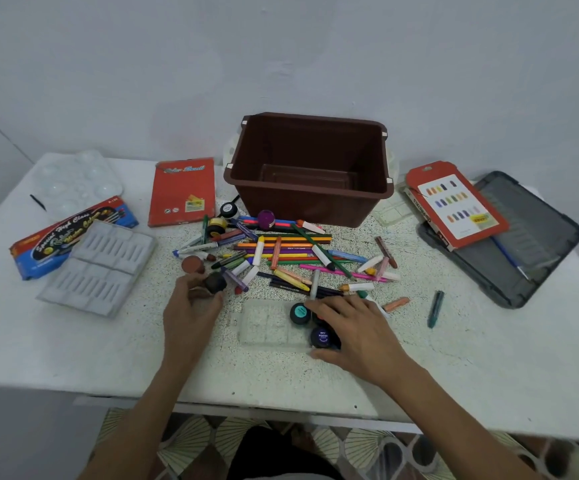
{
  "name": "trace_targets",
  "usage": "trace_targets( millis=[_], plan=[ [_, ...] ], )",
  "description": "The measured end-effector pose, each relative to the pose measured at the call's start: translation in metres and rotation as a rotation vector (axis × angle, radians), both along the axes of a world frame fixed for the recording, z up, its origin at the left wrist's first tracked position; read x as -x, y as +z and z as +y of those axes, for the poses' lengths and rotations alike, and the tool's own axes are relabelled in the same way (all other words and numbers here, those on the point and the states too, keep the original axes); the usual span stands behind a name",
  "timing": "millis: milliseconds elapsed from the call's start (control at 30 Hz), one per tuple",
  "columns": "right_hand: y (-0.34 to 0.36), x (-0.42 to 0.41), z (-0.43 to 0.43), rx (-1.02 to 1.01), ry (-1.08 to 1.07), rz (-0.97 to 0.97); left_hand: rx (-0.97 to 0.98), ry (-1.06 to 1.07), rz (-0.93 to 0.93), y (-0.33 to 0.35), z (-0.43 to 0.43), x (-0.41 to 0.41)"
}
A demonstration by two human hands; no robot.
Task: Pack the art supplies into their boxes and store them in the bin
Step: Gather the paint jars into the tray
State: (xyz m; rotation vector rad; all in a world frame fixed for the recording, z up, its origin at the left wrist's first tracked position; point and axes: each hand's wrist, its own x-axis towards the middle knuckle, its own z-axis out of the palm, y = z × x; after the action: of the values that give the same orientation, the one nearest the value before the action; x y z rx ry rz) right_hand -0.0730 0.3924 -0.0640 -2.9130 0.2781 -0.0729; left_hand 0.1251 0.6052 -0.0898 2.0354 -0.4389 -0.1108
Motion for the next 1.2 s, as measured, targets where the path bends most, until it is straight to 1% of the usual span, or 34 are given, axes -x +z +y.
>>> trace_targets(
  millis=[67,167,233,333,467,567,633,700,800,900,1033,1200],
  plan=[
    [0.001,-0.001,0.0,0.001,-0.003,0.009,0.039,0.031,0.023,0.0,0.002,0.004],
    [0.001,-0.002,0.0,0.015,-0.004,0.023,0.062,0.059,-0.015,0.0,0.002,0.002],
    [0.002,-0.002,0.0,0.02,-0.003,0.022,0.062,0.025,-0.076,0.0,0.002,0.005],
    [0.002,-0.002,0.001,0.023,-0.003,0.019,0.042,-0.096,-0.2,0.007,0.001,0.021],
    [0.002,-0.002,0.001,0.012,-0.008,0.017,-0.004,-0.306,-0.101,0.02,-0.003,0.049],
    [0.003,-0.002,0.001,0.001,-0.012,0.023,-0.082,-0.408,-0.025,0.027,-0.009,0.065],
    [0.002,-0.001,0.001,-0.003,-0.014,0.027,-0.129,-0.46,-0.014,0.029,-0.014,0.072],
    [0.002,-0.001,0.001,-0.003,-0.014,0.023,-0.181,-0.48,-0.037,0.028,-0.019,0.077],
    [0.002,-0.001,0.002,-0.004,-0.015,0.01,-0.198,-0.488,-0.029,0.019,-0.022,0.078],
    [0.001,-0.001,0.001,0.003,-0.015,0.004,-0.166,-0.482,0.005,0.017,-0.022,0.082],
    [0.001,0.0,0.002,-0.003,-0.015,-0.005,-0.1,-0.497,-0.049,0.017,-0.022,0.088],
    [0.0,0.0,0.001,-0.011,-0.016,-0.003,-0.094,-0.481,-0.125,0.016,-0.024,0.089]
  ],
)
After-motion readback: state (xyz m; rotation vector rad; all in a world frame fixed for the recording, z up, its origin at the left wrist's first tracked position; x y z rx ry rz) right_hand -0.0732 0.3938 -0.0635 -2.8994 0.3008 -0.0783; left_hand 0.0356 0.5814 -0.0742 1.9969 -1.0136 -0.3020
